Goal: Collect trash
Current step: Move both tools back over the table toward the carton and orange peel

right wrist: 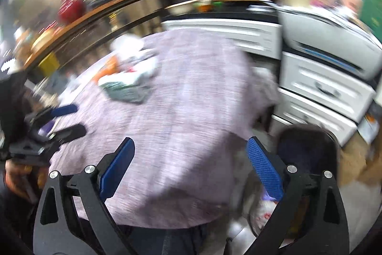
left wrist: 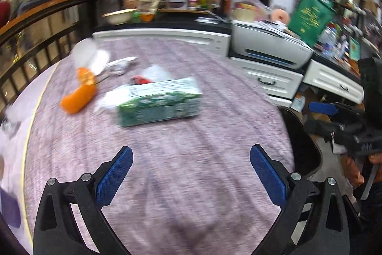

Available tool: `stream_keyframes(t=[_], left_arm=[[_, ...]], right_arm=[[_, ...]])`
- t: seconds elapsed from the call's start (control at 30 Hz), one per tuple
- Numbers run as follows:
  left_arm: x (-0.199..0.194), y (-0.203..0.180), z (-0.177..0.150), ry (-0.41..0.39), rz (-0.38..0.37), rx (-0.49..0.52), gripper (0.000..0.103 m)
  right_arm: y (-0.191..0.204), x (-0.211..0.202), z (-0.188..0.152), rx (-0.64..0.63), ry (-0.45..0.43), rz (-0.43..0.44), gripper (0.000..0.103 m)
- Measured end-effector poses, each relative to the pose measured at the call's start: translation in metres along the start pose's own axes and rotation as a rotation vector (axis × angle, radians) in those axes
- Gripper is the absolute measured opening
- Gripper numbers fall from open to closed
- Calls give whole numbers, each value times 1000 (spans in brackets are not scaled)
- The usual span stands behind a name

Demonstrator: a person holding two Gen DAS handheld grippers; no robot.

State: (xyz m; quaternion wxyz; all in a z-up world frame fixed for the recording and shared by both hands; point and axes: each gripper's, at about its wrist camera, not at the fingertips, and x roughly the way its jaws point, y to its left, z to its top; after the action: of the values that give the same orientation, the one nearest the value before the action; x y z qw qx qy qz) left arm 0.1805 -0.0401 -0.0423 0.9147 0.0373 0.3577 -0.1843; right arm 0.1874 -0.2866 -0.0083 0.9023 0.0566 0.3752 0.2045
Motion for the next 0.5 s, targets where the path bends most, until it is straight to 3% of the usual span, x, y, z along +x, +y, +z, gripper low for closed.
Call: stream_keyframes(t=[0.23, 0.5], left_arm=[[-1, 63, 2, 30, 46, -125, 97], [-5, 112, -5, 39, 59, -240, 97]], right_arm=[[68, 52, 38, -297, 100, 95, 94], [95, 105, 88, -543, 182, 120, 87]])
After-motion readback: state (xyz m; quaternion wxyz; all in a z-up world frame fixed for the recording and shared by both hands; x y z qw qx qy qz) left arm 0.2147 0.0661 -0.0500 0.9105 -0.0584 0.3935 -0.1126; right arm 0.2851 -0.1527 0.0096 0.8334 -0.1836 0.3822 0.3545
